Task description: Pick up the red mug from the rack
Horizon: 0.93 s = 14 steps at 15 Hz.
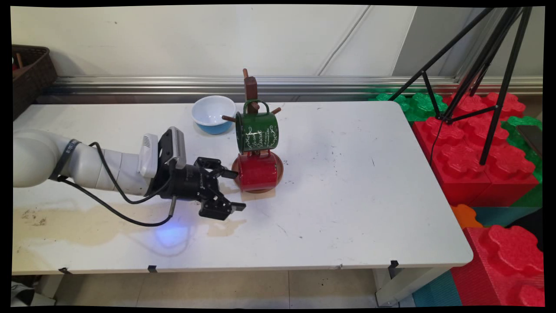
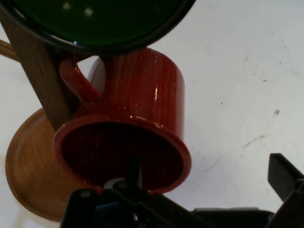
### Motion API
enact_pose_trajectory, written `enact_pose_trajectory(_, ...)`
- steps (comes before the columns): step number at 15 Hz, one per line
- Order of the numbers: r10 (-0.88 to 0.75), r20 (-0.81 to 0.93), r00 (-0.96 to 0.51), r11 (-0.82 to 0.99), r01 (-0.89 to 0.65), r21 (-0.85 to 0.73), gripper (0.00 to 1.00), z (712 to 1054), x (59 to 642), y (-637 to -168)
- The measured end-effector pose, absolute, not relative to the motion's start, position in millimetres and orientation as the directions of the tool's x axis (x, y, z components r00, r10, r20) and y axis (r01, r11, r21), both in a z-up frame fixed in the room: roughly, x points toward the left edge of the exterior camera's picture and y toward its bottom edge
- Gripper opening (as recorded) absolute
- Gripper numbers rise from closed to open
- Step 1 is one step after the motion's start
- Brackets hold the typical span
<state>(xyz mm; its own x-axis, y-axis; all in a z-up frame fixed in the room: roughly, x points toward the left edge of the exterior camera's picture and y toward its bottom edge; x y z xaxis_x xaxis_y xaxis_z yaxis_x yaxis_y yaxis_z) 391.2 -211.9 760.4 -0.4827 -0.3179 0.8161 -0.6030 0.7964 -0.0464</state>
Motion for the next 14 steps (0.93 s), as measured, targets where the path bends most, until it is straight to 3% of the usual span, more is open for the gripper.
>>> enact_pose_trajectory(10, -0.325, 0.824, -0.463, 0.792, -0.61, -0.031, 1.0, 758.1, 385.6, -217.2)
enact_pose_trajectory(11, -0.326, 0.825, -0.462, 0.791, -0.611, -0.03, 0.0, 758.0, 385.3, -217.6)
enact_pose_trajectory(14, -0.328, 0.826, -0.459, 0.789, -0.613, -0.028, 0.0, 757.6, 384.6, -218.9)
